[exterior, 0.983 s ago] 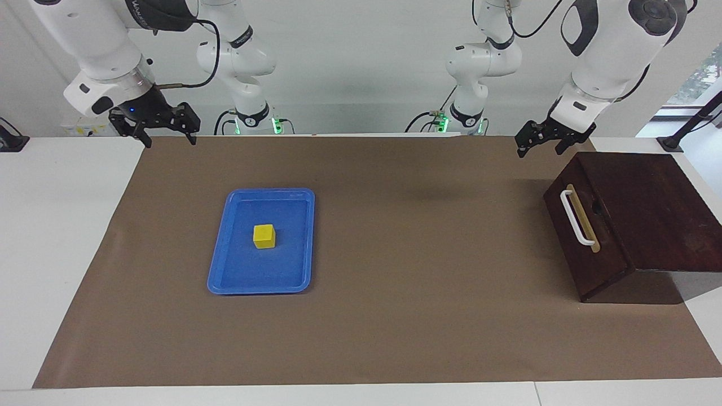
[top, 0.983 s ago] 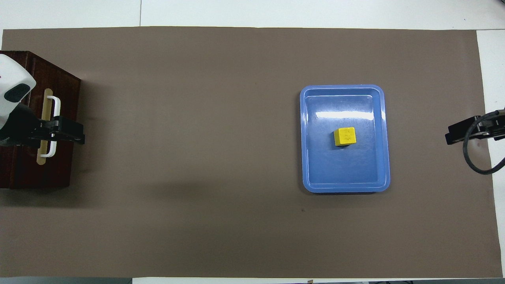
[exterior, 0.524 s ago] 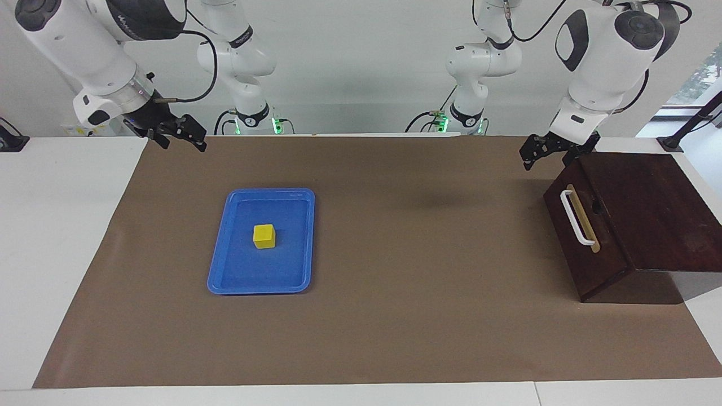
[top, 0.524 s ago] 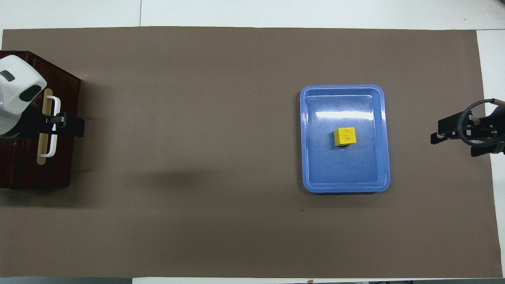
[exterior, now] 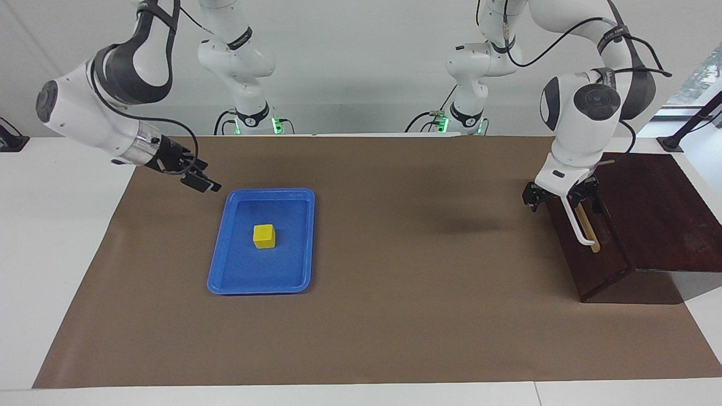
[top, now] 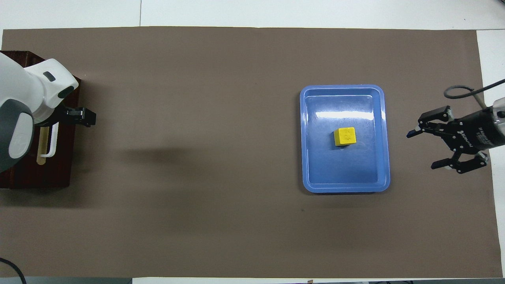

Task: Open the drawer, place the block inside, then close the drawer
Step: 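Pull the drawer open with the left gripper while the right gripper reaches the cube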

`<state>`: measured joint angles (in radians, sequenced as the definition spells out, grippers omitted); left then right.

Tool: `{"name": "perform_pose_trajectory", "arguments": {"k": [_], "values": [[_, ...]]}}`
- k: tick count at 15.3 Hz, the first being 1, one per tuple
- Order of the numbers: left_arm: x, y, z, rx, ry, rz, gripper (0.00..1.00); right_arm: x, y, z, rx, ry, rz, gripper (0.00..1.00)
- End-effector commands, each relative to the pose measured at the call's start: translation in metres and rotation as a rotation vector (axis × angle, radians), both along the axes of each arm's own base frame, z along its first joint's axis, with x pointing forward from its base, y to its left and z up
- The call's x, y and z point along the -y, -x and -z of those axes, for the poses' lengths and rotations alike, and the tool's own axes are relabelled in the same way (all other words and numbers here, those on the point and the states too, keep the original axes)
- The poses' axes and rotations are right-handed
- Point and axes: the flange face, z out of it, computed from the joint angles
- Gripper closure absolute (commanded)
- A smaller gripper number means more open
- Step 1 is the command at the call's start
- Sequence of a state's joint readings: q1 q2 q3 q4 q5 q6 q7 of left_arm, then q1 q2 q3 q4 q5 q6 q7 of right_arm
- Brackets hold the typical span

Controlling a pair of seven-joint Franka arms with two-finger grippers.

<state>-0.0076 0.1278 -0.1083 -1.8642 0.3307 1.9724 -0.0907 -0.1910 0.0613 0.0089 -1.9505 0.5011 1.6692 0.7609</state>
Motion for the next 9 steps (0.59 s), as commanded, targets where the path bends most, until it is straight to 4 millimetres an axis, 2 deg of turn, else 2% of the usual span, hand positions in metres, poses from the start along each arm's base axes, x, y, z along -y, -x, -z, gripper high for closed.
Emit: {"name": "perform_pose_trajectory", "arguments": {"k": [1,3,4,6,9], "values": [[-0.019,-0.005,0.008,0.015,-0.042,0.066,0.00,0.002,0.012,0.047,-0.062,-0.065,0.178,0.00],[-0.021,-0.006,0.014,0.010,-0.067,0.098,0.00,0.001,0.008,0.078,-0.116,-0.100,0.243,0.00],[-0.023,-0.002,0.024,0.008,-0.074,0.109,0.00,0.004,0.000,0.094,-0.145,-0.114,0.270,0.00],[-0.034,0.006,0.040,0.013,-0.081,0.120,0.00,0.001,-0.014,0.112,-0.174,-0.119,0.278,0.00],[-0.036,0.011,0.051,0.011,-0.075,0.124,0.00,-0.002,-0.030,0.135,-0.205,-0.149,0.310,0.00]]}}
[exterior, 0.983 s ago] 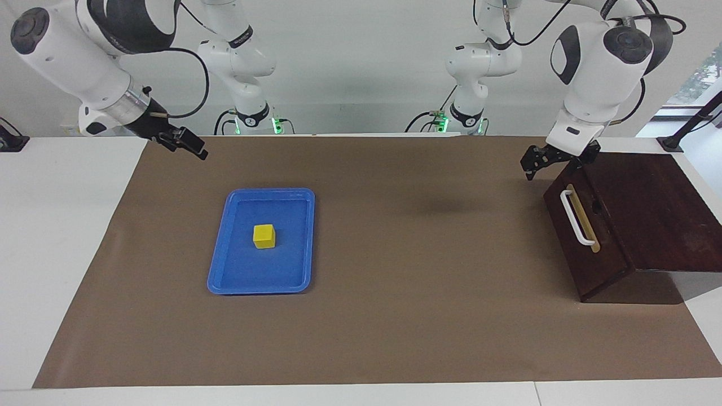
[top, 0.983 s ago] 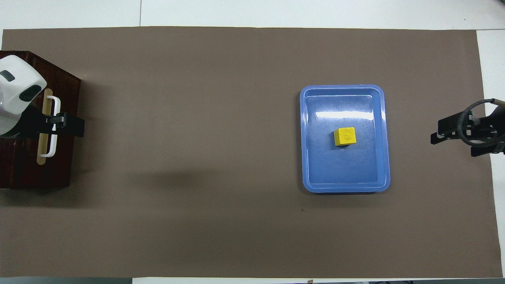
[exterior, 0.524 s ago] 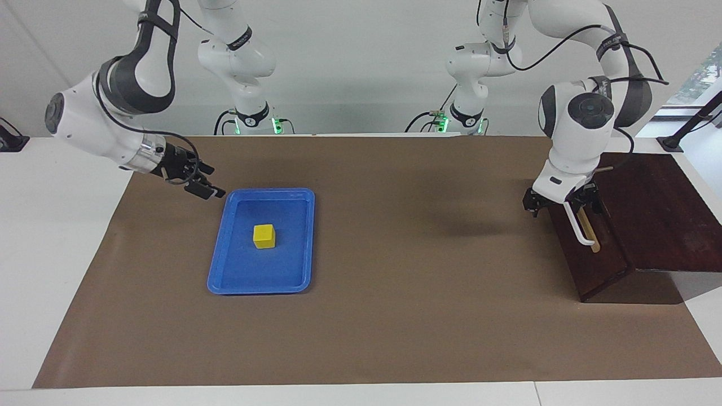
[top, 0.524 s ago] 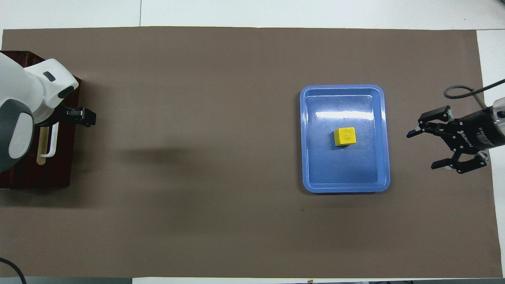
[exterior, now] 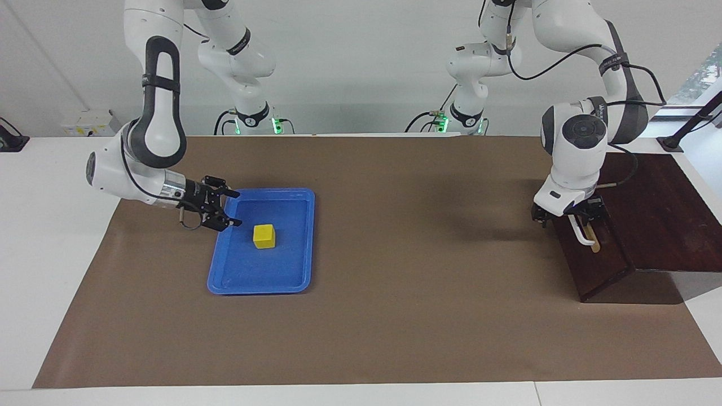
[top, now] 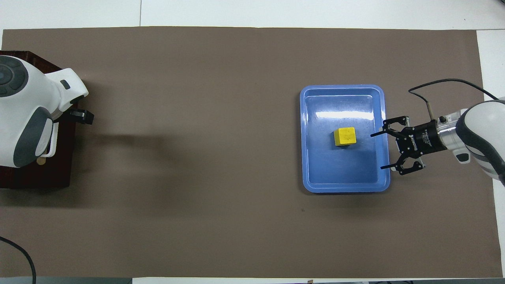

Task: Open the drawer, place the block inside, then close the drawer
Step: 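Pull the drawer open with the left gripper while the right gripper reaches the cube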

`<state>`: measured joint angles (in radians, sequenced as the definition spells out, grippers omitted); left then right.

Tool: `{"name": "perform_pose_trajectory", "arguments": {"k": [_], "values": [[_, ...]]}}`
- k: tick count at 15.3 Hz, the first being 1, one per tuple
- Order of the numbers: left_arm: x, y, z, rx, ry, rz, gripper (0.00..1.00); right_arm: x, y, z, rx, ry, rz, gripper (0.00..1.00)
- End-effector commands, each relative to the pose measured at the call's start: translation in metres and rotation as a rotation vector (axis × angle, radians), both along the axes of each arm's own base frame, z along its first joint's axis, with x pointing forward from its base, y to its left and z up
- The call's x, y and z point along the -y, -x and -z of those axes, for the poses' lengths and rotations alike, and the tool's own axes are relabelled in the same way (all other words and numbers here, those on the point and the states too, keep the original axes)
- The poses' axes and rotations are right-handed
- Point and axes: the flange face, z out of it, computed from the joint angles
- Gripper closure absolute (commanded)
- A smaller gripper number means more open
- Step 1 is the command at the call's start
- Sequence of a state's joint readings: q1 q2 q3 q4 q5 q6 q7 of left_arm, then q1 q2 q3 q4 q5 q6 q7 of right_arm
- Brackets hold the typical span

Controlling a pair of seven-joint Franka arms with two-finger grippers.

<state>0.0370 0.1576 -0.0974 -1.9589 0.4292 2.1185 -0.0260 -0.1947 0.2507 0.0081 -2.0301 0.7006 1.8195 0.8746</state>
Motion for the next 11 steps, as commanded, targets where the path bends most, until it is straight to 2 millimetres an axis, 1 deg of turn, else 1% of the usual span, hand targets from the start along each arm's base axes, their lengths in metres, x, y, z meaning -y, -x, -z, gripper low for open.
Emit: {"name": "perform_pose_trajectory", "arguments": {"k": [1,3,5,6,7,8,9,11], "values": [[-0.005,0.012,0.003,0.010,-0.014,0.027,0.00,-0.001,-0.024,0.014,-0.011,-0.020,0.041,0.00],[-0.004,0.016,0.007,0.004,-0.012,0.027,0.00,-0.012,-0.039,0.013,0.013,-0.013,0.023,0.00],[-0.003,0.018,0.008,0.003,-0.012,0.030,0.00,-0.010,-0.049,0.018,0.030,-0.012,0.042,0.00],[0.000,0.018,0.007,0.003,-0.012,0.037,0.00,-0.013,-0.052,0.021,0.040,-0.015,0.058,0.00],[0.006,0.019,0.007,0.000,-0.013,0.047,0.00,-0.022,-0.052,0.023,0.043,-0.019,0.062,0.00],[0.010,0.019,0.008,-0.002,-0.014,0.052,0.00,-0.027,-0.053,0.024,0.043,-0.022,0.058,0.00],[0.021,0.020,0.008,-0.005,-0.015,0.067,0.00,-0.027,-0.052,0.025,0.042,-0.023,0.059,0.00],[0.032,0.022,0.009,-0.009,-0.015,0.078,0.00,-0.029,-0.052,0.025,0.041,-0.033,0.066,0.00]]}}
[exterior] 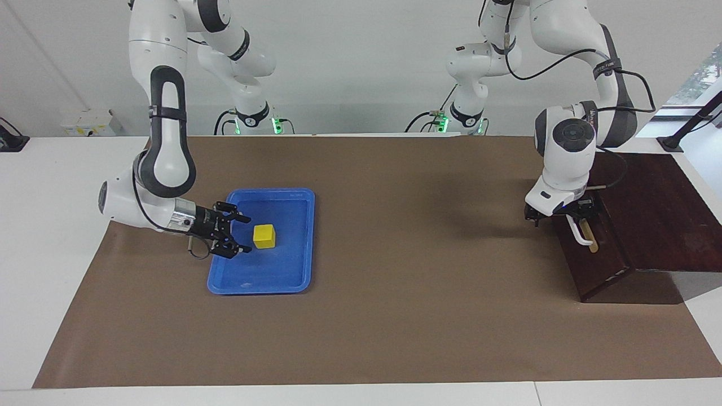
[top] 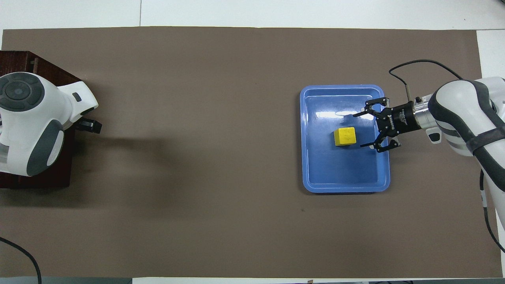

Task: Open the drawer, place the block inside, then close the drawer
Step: 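Pull the drawer open with the left gripper while the right gripper reaches the cube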

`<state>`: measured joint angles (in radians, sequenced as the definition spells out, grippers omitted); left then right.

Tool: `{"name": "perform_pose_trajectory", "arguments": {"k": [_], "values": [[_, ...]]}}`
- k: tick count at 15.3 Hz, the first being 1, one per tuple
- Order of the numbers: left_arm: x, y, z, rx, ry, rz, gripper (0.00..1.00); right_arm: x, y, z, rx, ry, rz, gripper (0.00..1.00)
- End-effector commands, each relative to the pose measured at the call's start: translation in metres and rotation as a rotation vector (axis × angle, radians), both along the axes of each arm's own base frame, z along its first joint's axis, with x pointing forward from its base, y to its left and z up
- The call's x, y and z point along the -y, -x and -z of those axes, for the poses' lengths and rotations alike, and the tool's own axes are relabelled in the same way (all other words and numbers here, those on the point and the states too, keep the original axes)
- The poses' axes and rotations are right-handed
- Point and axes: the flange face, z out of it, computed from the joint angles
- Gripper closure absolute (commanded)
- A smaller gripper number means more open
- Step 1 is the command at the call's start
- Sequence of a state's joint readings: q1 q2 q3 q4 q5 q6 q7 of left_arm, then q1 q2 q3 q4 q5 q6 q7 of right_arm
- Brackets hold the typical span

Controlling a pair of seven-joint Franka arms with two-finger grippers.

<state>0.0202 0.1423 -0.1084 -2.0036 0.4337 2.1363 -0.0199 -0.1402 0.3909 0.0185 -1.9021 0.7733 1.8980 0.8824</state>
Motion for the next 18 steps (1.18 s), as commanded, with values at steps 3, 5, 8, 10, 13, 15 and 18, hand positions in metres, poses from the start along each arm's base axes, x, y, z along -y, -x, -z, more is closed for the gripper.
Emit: {"name": "perform_pose_trajectory", "arguments": {"k": [3,5,8,10,13,15,18], "values": [[0.043,0.017,-0.003,-0.011,-0.014,0.063,0.00,-0.005,-0.006,0.000,0.008,-0.012,0.028,0.00],[0.063,0.021,-0.003,-0.029,-0.020,0.076,0.00,-0.005,-0.004,0.005,0.014,-0.001,0.030,0.00],[0.086,0.028,-0.005,-0.064,-0.012,0.087,0.00,-0.012,-0.001,0.010,0.026,0.007,0.015,0.00],[0.093,0.031,-0.006,-0.076,-0.018,0.097,0.00,-0.014,0.000,0.011,0.024,0.007,0.012,0.00],[0.100,0.034,-0.008,-0.080,-0.022,0.105,0.00,-0.015,0.002,0.012,0.024,0.007,0.008,0.00],[0.105,0.035,-0.009,-0.077,-0.021,0.114,0.00,-0.015,0.002,0.012,0.026,0.005,0.003,0.00],[0.113,0.038,-0.008,-0.070,-0.018,0.104,0.00,-0.014,0.002,0.012,0.026,0.006,0.005,0.00]]}}
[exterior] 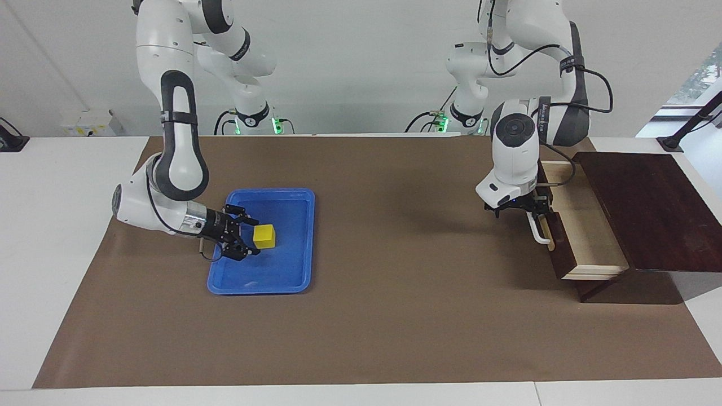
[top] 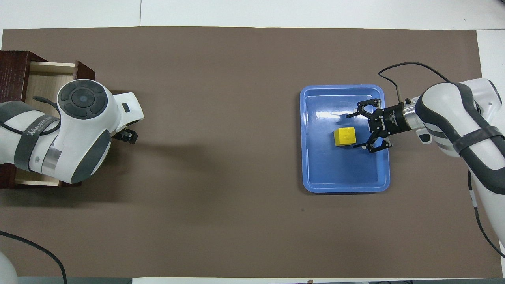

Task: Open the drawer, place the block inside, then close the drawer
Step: 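Pull the drawer open with the left gripper while the right gripper reaches the cube, then grasp the yellow cube with the right gripper and lift it from the tray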

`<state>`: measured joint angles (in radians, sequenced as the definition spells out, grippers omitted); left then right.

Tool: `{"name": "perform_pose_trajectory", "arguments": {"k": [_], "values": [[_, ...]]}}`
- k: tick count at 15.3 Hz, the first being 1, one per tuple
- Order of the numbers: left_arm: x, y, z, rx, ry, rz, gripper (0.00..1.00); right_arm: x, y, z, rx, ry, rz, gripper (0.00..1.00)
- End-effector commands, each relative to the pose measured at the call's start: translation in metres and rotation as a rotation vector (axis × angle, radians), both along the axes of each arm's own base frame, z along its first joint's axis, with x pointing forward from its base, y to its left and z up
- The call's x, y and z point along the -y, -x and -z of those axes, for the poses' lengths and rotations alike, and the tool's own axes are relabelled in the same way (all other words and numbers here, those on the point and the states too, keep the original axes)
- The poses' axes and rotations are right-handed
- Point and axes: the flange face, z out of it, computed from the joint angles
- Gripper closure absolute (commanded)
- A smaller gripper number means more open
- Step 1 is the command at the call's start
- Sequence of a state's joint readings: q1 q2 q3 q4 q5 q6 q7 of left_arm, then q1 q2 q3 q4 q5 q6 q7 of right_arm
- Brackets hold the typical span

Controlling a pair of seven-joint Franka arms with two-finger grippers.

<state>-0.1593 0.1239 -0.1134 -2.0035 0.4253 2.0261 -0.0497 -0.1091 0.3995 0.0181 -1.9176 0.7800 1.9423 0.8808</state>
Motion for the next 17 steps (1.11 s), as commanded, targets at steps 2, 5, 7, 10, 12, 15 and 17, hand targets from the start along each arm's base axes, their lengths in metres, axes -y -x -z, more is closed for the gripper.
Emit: {"name": "perform_pose_trajectory", "arguments": {"k": [2,5,7,10,12,15,17], "values": [[0.019,0.012,-0.005,-0.008,0.021,-0.016,0.00,0.002,0.002,0.003,0.018,-0.011,0.010,0.00],[0.024,0.014,-0.005,0.002,0.024,-0.039,0.00,0.002,0.002,0.002,0.017,-0.010,0.016,0.38],[0.024,0.015,-0.005,-0.004,0.020,-0.042,0.00,0.002,0.002,0.002,0.010,-0.008,0.023,0.88],[0.024,0.007,-0.020,-0.007,0.017,-0.059,0.00,0.004,-0.002,-0.001,0.003,0.003,0.056,1.00],[0.023,0.000,-0.036,-0.010,0.041,-0.093,0.00,0.002,-0.005,-0.006,0.000,0.005,0.068,1.00],[0.023,-0.006,-0.069,-0.005,0.087,-0.140,0.00,-0.005,-0.026,-0.040,-0.007,-0.003,0.089,1.00],[0.024,-0.010,-0.097,-0.013,0.160,-0.195,0.00,-0.022,-0.039,-0.078,-0.004,-0.008,0.070,1.00]]}}
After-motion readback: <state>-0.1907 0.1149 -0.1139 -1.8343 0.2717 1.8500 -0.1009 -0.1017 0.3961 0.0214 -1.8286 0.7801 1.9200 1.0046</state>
